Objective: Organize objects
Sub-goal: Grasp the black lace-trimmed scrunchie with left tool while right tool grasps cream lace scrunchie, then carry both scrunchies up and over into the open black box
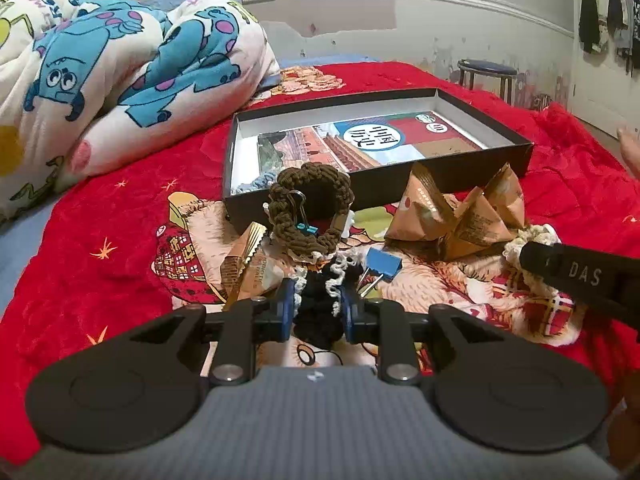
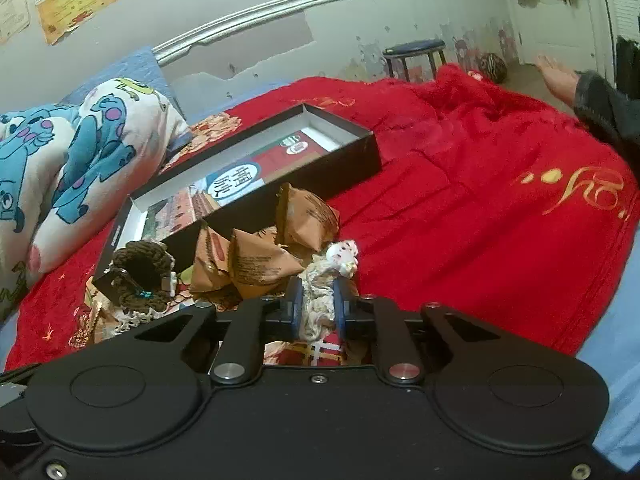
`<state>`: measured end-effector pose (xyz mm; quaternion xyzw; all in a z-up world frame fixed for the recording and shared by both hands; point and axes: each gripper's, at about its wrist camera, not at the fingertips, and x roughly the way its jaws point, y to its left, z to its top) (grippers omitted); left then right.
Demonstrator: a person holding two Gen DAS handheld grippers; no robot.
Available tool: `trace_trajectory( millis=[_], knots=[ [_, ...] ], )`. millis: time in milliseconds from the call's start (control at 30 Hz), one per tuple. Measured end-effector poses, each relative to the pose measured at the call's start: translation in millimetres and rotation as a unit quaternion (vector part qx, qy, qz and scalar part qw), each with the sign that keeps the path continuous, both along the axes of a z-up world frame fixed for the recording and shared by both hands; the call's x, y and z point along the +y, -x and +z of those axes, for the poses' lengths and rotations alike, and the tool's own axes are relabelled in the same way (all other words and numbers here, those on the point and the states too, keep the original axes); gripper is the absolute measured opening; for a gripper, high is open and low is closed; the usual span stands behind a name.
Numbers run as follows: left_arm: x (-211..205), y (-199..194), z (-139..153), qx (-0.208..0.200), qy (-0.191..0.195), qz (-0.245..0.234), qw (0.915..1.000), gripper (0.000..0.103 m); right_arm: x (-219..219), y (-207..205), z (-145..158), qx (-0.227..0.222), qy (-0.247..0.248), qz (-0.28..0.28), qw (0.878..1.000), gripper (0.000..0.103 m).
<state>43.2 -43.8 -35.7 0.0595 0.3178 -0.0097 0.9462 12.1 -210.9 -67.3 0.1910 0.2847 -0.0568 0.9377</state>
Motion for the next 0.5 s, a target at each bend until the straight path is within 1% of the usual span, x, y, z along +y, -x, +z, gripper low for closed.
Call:
trace_trajectory(
  millis=[233,500],
  knots=[
    [1.9,6.3,5.0,0.005,0.009,0.001,1.0000,0.021,7.4,11.7,17.9,-0.007,0.015,0.015,1.000,0.014],
    [7.4,8.2,7.7,0.005,0.022,0.008,0.9997,0.016,11.9,18.8,38.8,-0.022,0.016,0.029,0.999,0.013]
  ],
)
